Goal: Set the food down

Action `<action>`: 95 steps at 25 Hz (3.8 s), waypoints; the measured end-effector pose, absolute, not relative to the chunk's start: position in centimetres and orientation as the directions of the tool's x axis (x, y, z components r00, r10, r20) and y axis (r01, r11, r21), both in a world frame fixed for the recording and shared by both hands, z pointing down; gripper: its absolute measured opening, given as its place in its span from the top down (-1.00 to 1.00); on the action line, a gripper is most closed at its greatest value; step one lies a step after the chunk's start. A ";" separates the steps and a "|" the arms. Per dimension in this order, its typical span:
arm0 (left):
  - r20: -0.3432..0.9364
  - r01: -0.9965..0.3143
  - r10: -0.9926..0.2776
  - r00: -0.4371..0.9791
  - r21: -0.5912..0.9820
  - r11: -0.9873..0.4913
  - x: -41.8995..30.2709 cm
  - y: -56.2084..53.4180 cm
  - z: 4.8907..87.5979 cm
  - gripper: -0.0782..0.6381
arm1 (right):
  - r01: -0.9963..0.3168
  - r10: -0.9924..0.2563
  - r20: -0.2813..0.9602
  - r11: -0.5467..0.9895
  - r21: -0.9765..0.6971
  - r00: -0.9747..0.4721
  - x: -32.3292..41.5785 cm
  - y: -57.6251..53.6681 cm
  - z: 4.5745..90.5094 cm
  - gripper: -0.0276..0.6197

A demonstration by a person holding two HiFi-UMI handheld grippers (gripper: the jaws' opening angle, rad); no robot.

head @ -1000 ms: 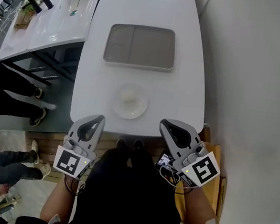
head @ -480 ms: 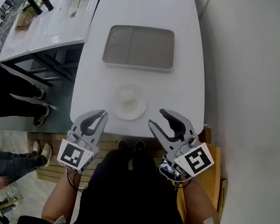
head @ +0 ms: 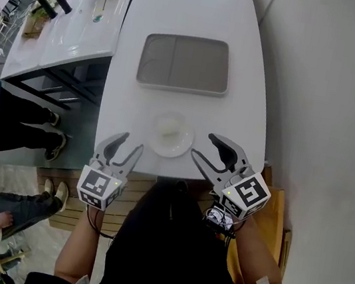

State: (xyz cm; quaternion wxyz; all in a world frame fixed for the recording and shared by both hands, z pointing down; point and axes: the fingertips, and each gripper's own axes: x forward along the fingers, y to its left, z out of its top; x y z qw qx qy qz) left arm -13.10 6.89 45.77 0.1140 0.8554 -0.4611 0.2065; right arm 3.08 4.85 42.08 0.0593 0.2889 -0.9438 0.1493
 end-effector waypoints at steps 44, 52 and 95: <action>0.781 -0.863 -0.450 0.434 0.217 -0.457 -10.2 3.4 56.4 0.37 | -0.629 -0.182 0.692 0.618 -0.472 -0.698 0.4 -0.9 56.5 0.37; 0.777 -0.868 -0.459 0.431 0.217 -0.447 -11.0 3.3 56.6 0.40 | -0.680 -0.221 0.689 0.525 -0.512 -0.690 0.7 -1.3 57.1 0.73; 0.667 -0.831 -0.569 0.480 0.138 -0.539 -9.5 -6.7 50.7 0.43 | -0.567 -0.384 0.473 0.177 -0.805 -0.793 3.5 -9.1 51.3 0.86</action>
